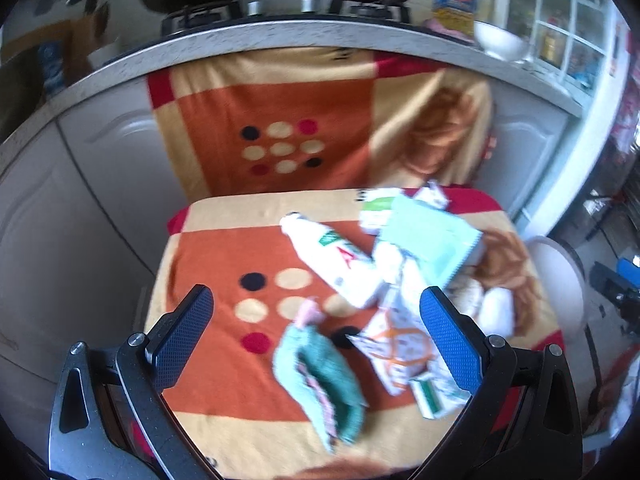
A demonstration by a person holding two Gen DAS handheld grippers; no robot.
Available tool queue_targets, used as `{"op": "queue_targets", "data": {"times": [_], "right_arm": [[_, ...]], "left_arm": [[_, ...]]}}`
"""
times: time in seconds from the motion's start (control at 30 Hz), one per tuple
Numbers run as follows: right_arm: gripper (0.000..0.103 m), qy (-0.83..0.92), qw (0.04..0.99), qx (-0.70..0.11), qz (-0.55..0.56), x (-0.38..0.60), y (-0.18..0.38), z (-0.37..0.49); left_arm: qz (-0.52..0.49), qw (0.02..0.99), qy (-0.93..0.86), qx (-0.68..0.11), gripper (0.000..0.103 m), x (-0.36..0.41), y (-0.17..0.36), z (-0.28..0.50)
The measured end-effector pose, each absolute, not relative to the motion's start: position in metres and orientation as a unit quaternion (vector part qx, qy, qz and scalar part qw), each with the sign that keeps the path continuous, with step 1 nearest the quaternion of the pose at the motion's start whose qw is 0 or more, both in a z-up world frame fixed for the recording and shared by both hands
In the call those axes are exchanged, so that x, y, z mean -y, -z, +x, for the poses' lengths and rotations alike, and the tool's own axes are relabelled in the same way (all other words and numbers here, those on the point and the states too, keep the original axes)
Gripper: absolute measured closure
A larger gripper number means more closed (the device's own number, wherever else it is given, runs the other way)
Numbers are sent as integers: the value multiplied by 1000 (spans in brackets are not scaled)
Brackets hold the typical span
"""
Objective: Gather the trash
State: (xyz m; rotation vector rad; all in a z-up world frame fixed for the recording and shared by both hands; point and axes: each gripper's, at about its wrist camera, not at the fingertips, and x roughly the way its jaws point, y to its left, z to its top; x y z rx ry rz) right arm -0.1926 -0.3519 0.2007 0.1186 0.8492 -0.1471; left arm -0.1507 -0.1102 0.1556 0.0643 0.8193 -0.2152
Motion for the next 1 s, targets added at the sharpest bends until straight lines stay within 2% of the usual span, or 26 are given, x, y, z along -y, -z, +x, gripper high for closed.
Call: {"op": "queue_targets", "data": {"times": [0.47, 1.0], "right_arm": [[3, 126, 912, -385, 54, 364, -229, -232], [2, 128, 917, -374, 60, 370, -236, -240]], "left_arm": [[38, 906, 179, -382, 1, 186, -184, -188], [38, 907, 185, -377, 1, 195, -192, -196]]}}
